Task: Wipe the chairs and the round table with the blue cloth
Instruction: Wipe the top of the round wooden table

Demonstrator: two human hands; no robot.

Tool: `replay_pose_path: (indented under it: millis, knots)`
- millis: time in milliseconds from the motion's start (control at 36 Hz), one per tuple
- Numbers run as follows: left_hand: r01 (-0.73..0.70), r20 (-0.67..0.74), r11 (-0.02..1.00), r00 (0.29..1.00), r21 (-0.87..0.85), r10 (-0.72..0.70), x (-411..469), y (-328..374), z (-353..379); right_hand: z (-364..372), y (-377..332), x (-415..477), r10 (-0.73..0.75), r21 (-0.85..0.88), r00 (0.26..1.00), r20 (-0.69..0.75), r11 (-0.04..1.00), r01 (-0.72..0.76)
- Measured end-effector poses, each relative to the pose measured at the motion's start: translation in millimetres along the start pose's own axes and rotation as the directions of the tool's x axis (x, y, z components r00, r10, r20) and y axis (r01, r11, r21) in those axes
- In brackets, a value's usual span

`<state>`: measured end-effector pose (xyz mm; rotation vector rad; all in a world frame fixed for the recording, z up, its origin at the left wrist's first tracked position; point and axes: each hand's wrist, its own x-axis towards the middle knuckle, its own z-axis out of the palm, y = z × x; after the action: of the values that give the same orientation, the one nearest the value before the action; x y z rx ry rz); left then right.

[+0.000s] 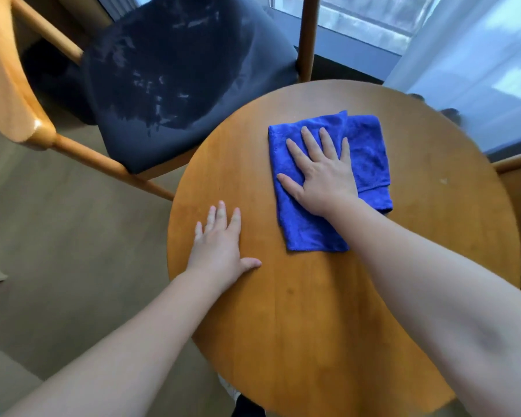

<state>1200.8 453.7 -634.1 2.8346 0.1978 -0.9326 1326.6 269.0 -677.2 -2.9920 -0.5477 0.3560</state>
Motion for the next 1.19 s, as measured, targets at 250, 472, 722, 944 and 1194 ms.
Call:
replay_pose_path:
  millis: [250,472,722,944,1194]
  knots:
    - [-0.099,0.002,0.995,0.995,0.027,0.099,13,51,-6,0,57,-35,0.084,-0.017,0.996,0.014,0.996,-0.084]
    - [-0.093,0.076,0.996,0.993,0.014,0.091,18,70,-2,2,123,-73,0.236,-0.02,0.972,0.017,0.972,-0.236]
    - [-0.075,0.096,0.996,0.993,0.042,0.07,18,74,-7,3,193,-116,0.438,0.025,0.899,0.014,0.898,-0.439]
    - [-0.059,0.078,0.995,0.996,0.077,0.053,18,76,-7,4,217,-129,0.573,0.076,0.819,0.018,0.816,-0.573]
    - [-0.058,0.079,0.992,0.996,0.112,0.049,19,75,-6,1,216,-111,0.559,0.059,0.829,0.035,0.826,-0.56]
